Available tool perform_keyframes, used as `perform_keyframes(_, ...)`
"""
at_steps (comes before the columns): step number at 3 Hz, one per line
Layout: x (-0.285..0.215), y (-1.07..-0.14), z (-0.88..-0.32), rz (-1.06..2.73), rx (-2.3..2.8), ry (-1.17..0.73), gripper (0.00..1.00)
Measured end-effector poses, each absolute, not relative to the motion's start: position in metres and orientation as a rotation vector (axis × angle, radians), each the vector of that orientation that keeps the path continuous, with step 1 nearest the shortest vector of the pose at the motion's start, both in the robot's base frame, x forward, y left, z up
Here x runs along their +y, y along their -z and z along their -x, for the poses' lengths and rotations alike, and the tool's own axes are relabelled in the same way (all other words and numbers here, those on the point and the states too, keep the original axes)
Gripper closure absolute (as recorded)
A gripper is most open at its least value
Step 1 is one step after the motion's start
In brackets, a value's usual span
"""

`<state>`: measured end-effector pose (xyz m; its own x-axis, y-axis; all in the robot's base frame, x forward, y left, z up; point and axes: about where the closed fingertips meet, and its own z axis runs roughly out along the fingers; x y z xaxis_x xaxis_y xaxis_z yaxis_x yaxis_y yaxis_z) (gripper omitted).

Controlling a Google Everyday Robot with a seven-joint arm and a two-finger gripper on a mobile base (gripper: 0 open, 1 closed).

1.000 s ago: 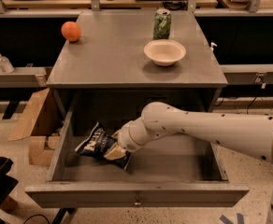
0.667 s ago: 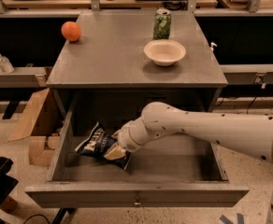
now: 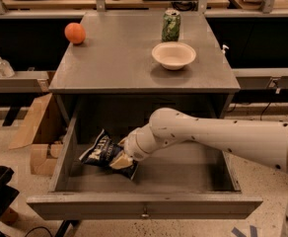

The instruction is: Pick blue chip bag from top drawer and place on counter

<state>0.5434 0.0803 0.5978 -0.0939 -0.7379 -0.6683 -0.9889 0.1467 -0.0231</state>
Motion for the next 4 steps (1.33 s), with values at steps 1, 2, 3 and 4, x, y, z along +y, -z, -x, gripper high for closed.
perform_keyframes(1, 0.0808, -0.5975, -0.5431, 1.646, 1.89, -0.607, 0.49)
perform_keyframes(2, 0.0819, -0.5968, -0.5423, 1.649, 1.889, -0.609, 0.72)
perform_keyframes(3, 0.0832, -0.596, -0.5415, 1.651, 1.888, -0.612, 0.95)
perform_keyframes(4, 0.0832, -0.5981, -0.5415, 1.652, 1.888, -0.612, 1.0)
